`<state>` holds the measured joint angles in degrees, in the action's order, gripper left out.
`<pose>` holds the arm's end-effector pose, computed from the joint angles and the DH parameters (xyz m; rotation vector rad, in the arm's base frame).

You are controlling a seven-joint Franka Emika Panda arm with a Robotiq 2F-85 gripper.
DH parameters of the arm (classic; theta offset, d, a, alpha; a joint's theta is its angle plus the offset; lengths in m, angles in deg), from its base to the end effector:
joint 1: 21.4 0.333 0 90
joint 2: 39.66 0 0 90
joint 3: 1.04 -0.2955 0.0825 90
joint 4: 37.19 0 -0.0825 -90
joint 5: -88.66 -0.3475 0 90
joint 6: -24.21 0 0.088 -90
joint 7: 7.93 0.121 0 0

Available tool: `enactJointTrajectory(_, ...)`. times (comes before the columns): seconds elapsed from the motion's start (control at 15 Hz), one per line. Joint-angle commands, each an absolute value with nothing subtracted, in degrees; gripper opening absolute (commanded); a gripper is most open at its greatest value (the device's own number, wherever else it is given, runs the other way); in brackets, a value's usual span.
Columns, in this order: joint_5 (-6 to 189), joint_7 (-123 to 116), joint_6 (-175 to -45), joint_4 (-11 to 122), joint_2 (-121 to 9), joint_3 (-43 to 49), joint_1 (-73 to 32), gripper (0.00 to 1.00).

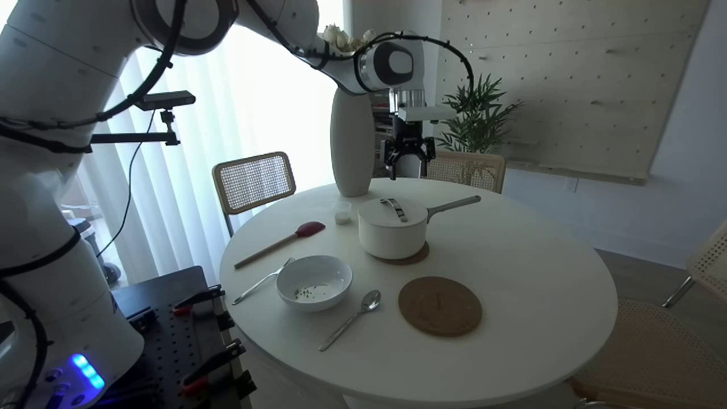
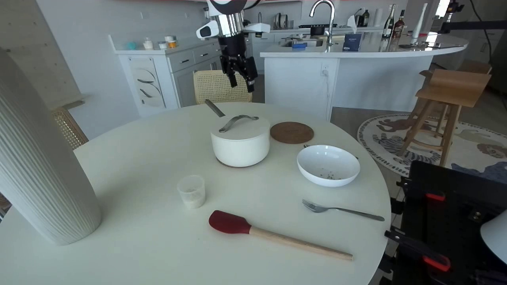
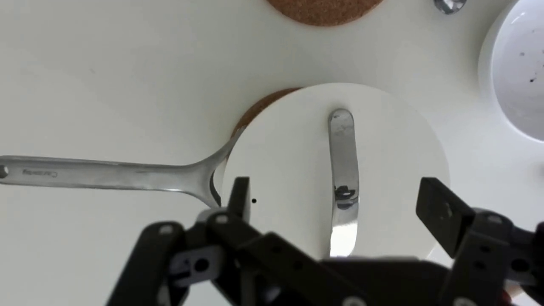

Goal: Remove the white lid from the white pot

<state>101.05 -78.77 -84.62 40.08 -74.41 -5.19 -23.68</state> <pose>0.6714 -0.0060 0.3512 2.3836 1.8744 -0.2059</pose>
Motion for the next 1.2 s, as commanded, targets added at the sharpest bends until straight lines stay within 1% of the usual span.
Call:
enactJointTrajectory(0.0, 100.5, -79.4, -84.3, 42.5, -73.4, -5.6, -23.0, 1.00)
enactJointTrajectory(1.13, 102.4, -77.9, -93.2, 53.2, -72.1, -5.5, -21.3, 1.00)
